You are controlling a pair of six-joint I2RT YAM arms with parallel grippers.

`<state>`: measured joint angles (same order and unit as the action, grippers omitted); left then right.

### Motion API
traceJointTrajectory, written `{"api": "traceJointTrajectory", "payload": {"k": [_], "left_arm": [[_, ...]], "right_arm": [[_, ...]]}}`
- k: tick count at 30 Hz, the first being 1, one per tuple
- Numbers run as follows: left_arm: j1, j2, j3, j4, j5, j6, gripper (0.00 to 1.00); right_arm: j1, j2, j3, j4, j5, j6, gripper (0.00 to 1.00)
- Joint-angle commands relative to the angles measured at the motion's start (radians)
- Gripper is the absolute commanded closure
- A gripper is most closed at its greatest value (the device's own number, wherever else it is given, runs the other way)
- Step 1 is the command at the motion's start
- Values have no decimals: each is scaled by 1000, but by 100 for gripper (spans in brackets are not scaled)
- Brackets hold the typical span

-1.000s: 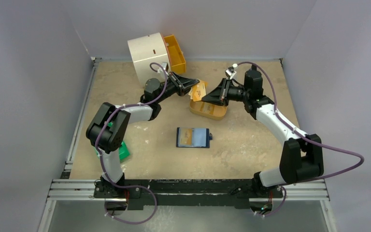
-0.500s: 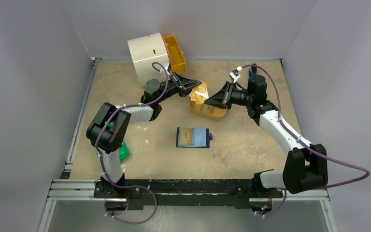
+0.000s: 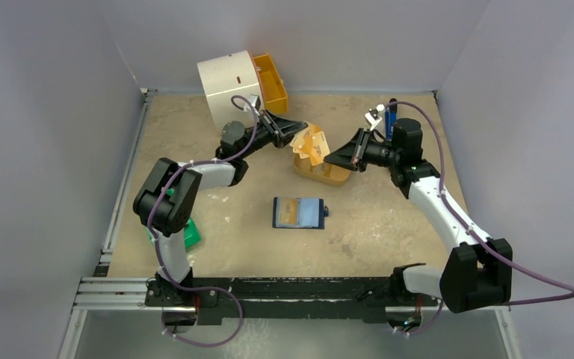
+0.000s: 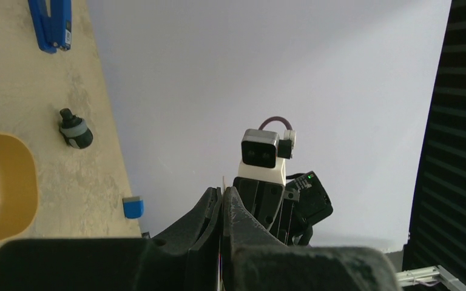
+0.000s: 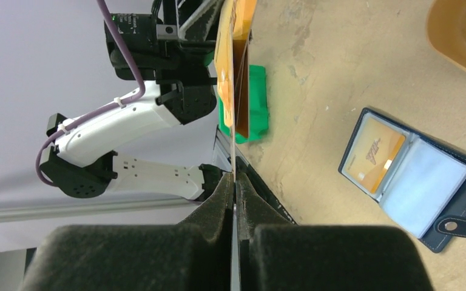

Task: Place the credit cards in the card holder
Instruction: Pick up the credit card from the storage box, then place the credit card in the storage box.

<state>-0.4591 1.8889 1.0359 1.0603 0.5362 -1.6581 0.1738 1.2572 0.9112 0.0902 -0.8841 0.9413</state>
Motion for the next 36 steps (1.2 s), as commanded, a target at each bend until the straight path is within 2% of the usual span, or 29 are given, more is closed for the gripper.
{"api": "traceJointTrajectory", "payload": {"k": [1, 6, 14, 18, 20, 31, 36], "left_arm": [[16, 5, 41, 74, -41, -3, 100], [15, 14, 57, 7, -44, 57, 100], [-26, 47, 136, -423, -144, 435, 100], [-91, 93, 217, -631, -248, 587, 100], [-116, 134, 262, -683, -275, 620, 100], [-153, 223, 336, -775, -354, 683, 100], [-151, 231, 346, -739, -355, 640, 100]], "right_arm": [[-13, -30, -2, -35, -16, -41, 100], [-23, -48, 0, -79, 20, -68, 100], [-25, -145, 80, -384, 245, -262, 100], [-27, -189, 77, -457, 320, -301, 100], [-27, -199, 71, -469, 329, -305, 100], [-27, -216, 79, -490, 341, -315, 100], [-28, -219, 73, -478, 333, -308, 100]]}}
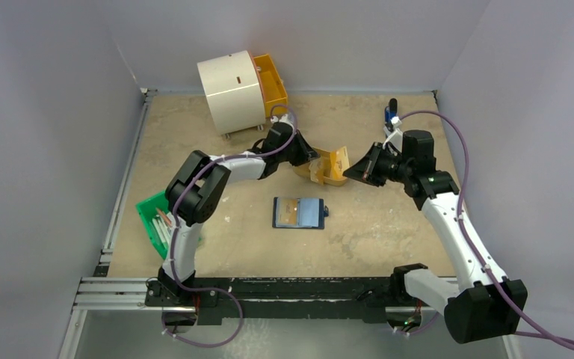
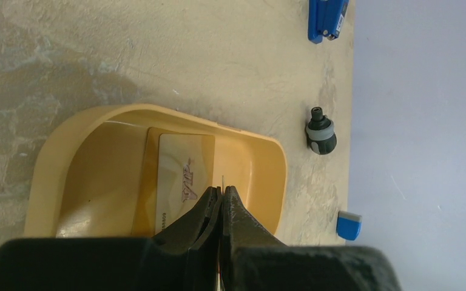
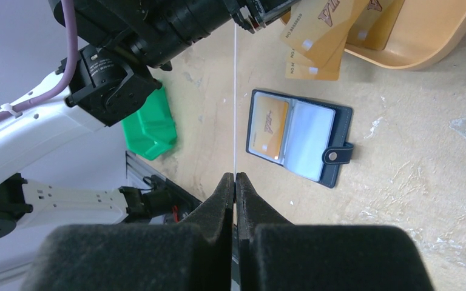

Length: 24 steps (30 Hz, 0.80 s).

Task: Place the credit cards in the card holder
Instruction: Place the credit card in the storage box.

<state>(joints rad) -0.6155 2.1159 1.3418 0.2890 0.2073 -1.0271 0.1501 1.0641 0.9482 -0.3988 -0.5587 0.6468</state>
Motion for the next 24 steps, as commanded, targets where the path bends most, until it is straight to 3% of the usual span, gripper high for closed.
{"api": "traceJointTrajectory", "payload": {"k": [1, 10, 17, 24], "left_arm": [[5, 3, 40, 48, -25, -9, 100], [35, -10, -51, 209, -84, -238, 100], [37, -1, -35, 145, -63, -228, 100], [36, -51, -42, 60, -62, -176, 73]], "right_arm": [[-3, -26, 35, 12, 8, -14, 100], [-4, -29, 40, 13, 10, -14, 100], [-4, -28, 43, 13, 7, -17, 100], [-4, -25, 34, 26, -4, -14, 100]]}}
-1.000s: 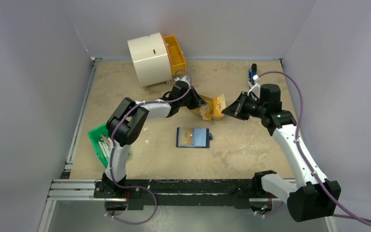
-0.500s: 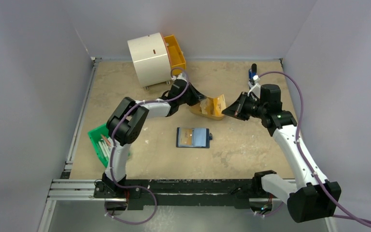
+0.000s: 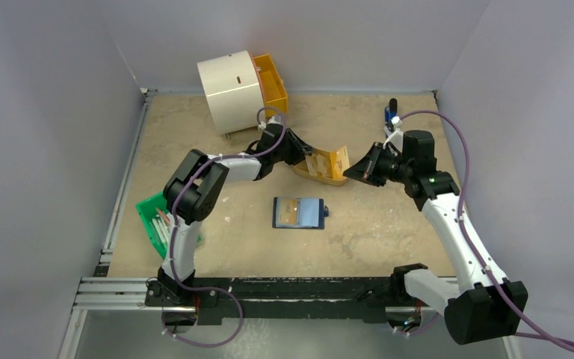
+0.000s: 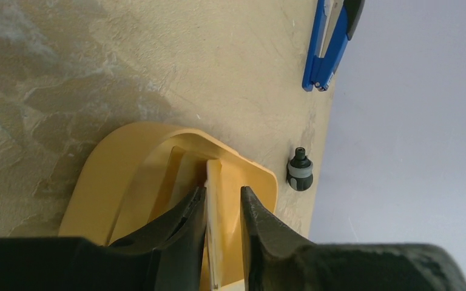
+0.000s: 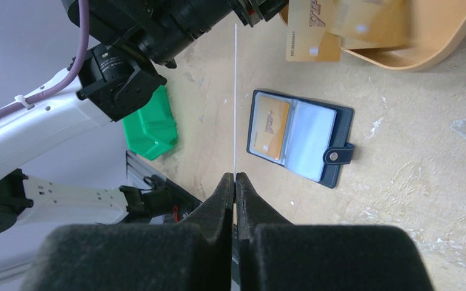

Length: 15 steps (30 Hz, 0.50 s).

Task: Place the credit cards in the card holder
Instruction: Place the credit card in the storage box.

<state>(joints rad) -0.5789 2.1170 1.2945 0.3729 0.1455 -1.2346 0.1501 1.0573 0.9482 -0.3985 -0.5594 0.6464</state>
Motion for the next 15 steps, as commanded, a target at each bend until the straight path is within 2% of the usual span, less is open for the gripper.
{"api": "traceJointTrajectory", "payload": {"k": [1, 11, 15], "left_arm": [[-1, -64, 7, -38, -4, 40, 70], [0, -206, 8, -150, -66, 107, 52], [0, -262, 20, -198, -102, 145, 51]], "right_arm": [[-4, -18, 33, 26, -5, -14, 100], [-4, -25, -7, 26, -4, -50, 100], [-3, -33, -41, 60, 3, -42, 100]]}}
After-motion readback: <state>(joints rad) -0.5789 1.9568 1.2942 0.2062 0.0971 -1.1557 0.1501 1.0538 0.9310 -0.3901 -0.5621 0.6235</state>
